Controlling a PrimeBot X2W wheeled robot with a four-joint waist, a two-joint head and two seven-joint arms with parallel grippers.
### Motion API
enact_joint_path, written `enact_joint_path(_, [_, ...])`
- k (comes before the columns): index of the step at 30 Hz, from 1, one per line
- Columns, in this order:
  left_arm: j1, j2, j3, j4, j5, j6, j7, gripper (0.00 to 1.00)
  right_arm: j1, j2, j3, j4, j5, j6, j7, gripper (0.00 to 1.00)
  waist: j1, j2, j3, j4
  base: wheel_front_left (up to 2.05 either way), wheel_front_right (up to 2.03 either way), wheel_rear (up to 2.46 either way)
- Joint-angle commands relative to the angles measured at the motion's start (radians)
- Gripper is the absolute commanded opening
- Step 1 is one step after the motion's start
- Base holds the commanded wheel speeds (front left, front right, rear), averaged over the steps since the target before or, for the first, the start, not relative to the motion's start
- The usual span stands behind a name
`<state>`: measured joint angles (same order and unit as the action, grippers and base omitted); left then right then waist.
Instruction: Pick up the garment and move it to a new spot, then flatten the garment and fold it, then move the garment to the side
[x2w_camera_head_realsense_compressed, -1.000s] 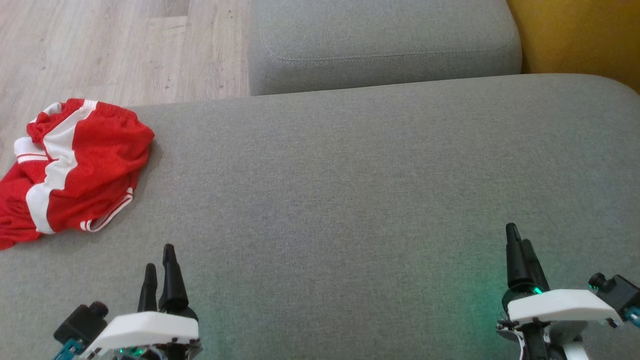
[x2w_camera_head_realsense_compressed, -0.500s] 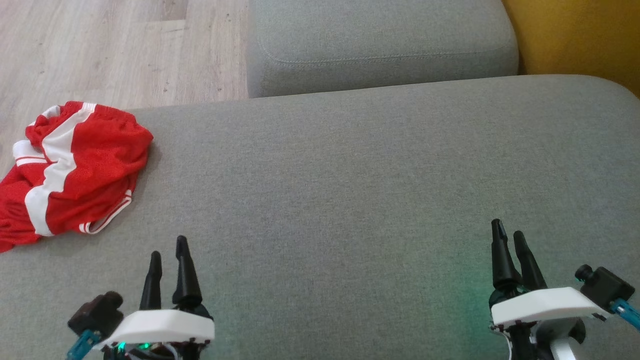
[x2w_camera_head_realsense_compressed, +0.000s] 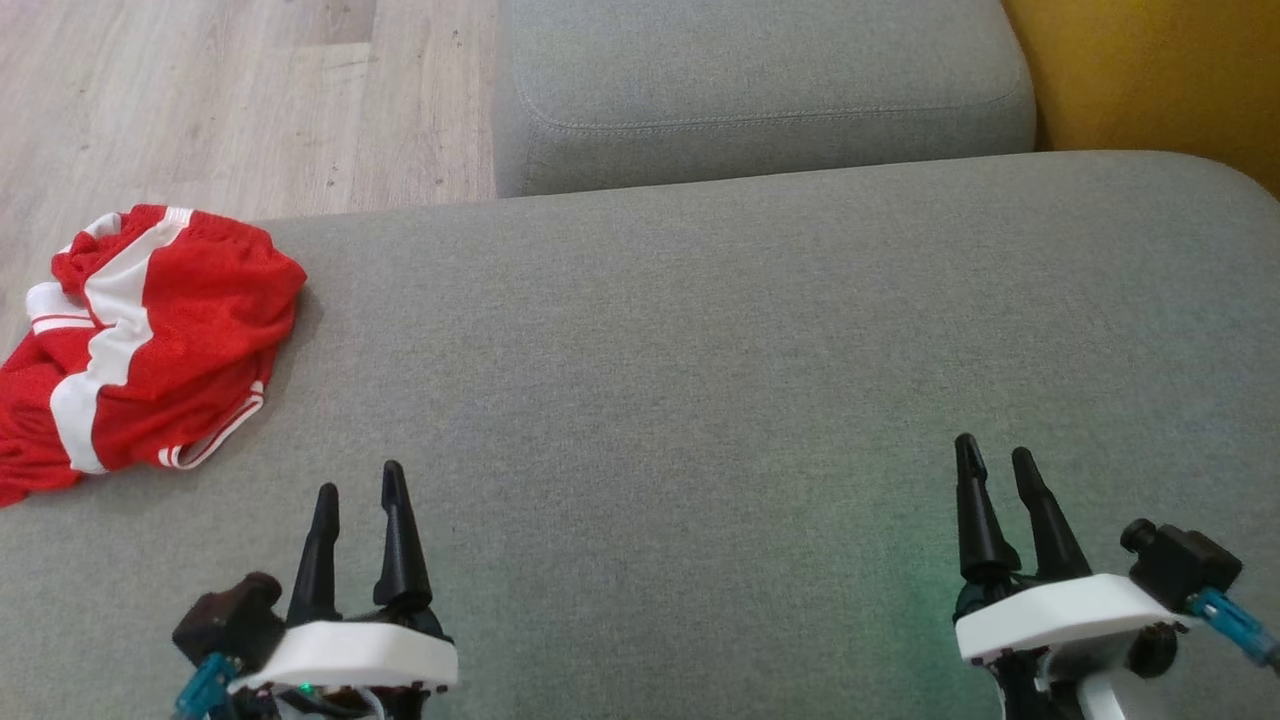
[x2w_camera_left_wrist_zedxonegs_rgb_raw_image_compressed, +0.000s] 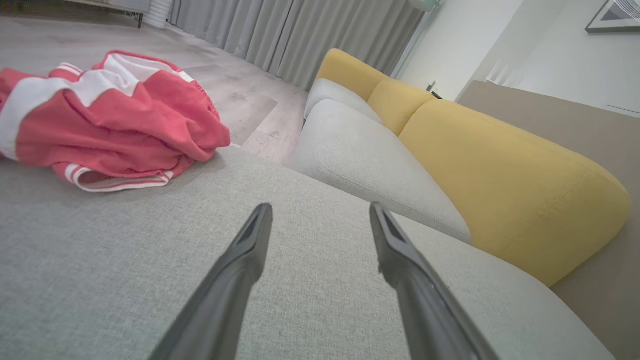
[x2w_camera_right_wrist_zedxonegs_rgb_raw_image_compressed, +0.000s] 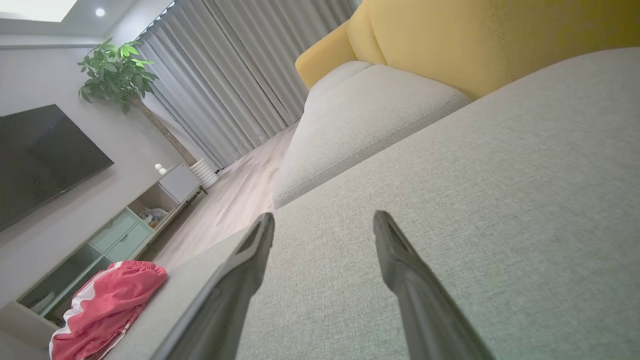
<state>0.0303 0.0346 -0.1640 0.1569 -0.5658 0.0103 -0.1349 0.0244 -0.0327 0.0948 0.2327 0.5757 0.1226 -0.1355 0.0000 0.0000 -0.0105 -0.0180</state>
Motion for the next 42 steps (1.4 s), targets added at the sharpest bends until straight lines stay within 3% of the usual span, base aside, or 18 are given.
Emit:
enact_joint_path(1, [-0.049, 0.011, 0.009, -0.044, 0.046, 0.01, -0.017, 1.0, -0.056, -0.012, 0.026, -0.043, -0.046, 0.006, -0.017, 1.0, 0.0, 0.0, 0.0, -0.001, 0.0, 0.0, 0.0])
enact_joint_path(13, [-0.06, 0.012, -0.02, -0.045, 0.191, 0.021, -0.05, 1.0, -0.068, -0.014, 0.042, -0.044, -0.188, 0.006, -0.05, 1.0, 0.0, 0.0, 0.007, 0.002, 0.0, 0.0, 0.0])
enact_joint_path(24, [-0.066, 0.014, -0.023, -0.014, 0.289, 0.073, -0.082, 1.0, -0.074, -0.015, 0.053, -0.024, -0.315, 0.007, -0.082, 1.0, 0.0, 0.0, 0.005, 0.0, 0.0, 0.0, 0.0])
enact_joint_path(42, [-0.078, 0.016, -0.027, 0.042, 0.447, 0.113, -0.127, 1.0, -0.082, -0.018, 0.055, 0.007, -0.493, 0.008, -0.126, 1.0, 0.0, 0.0, -0.005, -0.005, 0.0, 0.0, 0.0])
